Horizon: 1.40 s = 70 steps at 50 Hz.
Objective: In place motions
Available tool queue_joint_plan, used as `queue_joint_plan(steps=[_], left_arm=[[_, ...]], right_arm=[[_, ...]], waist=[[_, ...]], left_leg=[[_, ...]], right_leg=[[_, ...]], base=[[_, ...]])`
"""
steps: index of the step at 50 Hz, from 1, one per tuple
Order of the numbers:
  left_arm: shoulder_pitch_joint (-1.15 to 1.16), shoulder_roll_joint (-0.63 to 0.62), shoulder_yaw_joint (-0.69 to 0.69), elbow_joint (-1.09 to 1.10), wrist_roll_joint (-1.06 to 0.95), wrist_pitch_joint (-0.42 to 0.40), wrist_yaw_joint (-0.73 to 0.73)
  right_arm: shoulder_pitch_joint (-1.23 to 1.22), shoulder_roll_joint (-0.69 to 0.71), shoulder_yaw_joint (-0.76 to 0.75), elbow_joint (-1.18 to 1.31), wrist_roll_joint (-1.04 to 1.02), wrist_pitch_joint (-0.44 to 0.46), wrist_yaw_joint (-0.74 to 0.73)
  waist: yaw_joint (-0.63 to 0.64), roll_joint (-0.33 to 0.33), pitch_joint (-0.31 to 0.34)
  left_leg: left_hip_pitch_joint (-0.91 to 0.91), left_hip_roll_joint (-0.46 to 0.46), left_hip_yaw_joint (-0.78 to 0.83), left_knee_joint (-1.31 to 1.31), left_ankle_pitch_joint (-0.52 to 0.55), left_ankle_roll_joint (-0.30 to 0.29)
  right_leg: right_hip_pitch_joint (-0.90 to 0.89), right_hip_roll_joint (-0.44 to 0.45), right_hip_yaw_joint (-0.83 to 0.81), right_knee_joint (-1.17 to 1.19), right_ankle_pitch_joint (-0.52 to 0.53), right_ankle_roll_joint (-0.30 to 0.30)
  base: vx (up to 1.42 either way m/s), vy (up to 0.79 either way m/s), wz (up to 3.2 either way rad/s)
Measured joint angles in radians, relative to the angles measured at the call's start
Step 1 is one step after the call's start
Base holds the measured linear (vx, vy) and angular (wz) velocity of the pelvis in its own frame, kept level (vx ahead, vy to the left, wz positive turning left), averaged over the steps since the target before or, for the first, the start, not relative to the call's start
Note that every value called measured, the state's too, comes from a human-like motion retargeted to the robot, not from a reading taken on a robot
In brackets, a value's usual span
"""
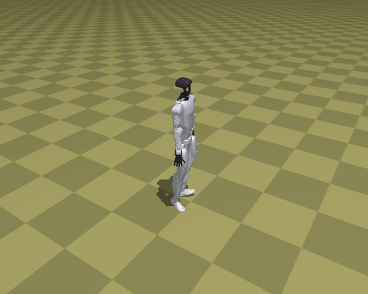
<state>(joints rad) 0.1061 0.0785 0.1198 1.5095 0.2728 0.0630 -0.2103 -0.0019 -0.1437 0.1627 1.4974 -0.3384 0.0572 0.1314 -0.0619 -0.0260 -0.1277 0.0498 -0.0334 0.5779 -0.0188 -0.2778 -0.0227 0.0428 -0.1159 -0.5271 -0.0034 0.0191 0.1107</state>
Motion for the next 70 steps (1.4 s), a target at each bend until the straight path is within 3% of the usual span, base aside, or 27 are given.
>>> queue_joint_plan(steps=[70], left_arm=[[-0.009,0.005,-0.013,0.018,0.009,0.01,-0.002]], right_arm=[[0.005,-0.011,0.004,0.027,-0.032,0.017,-0.012]], waist=[[0.005,0.002,0.002]], left_leg=[[0.009,0.003,0.001,-0.002,-0.006,-0.011]], right_leg=[[0.005,0.004,0.003,0.005,0.01,-0.023]], base=[[0.0,0.0,0.0]])
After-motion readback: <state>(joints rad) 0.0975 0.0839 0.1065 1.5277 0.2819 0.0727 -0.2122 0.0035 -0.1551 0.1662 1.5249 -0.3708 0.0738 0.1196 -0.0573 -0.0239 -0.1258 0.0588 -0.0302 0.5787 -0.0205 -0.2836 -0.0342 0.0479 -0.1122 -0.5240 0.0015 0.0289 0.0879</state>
